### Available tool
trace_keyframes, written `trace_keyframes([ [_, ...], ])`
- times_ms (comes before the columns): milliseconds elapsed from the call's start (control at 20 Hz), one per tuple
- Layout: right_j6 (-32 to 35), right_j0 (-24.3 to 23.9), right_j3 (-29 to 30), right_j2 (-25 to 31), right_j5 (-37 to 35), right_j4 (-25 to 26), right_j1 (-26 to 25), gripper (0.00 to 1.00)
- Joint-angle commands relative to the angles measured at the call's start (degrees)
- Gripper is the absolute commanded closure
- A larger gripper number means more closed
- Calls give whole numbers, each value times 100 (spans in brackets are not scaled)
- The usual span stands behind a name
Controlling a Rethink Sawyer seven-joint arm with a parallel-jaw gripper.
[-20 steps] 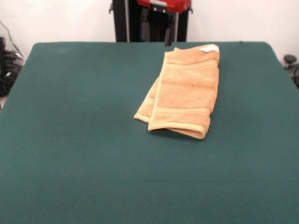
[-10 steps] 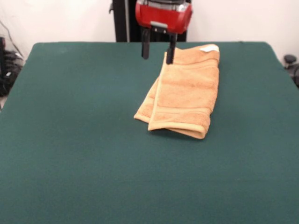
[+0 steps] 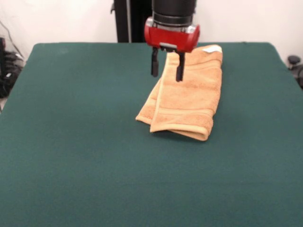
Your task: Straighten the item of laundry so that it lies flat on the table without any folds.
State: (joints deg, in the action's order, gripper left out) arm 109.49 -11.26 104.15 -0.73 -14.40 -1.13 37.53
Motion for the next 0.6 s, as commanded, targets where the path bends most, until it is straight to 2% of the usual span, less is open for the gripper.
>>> trace_keyframes([
  [50, 53, -92, -328, 830, -94, 313, -252, 0],
  [400, 72, -66, -458, 784, -397, 370, -203, 0],
  [600, -98, -79, -782, 769, -742, 410, -303, 0],
])
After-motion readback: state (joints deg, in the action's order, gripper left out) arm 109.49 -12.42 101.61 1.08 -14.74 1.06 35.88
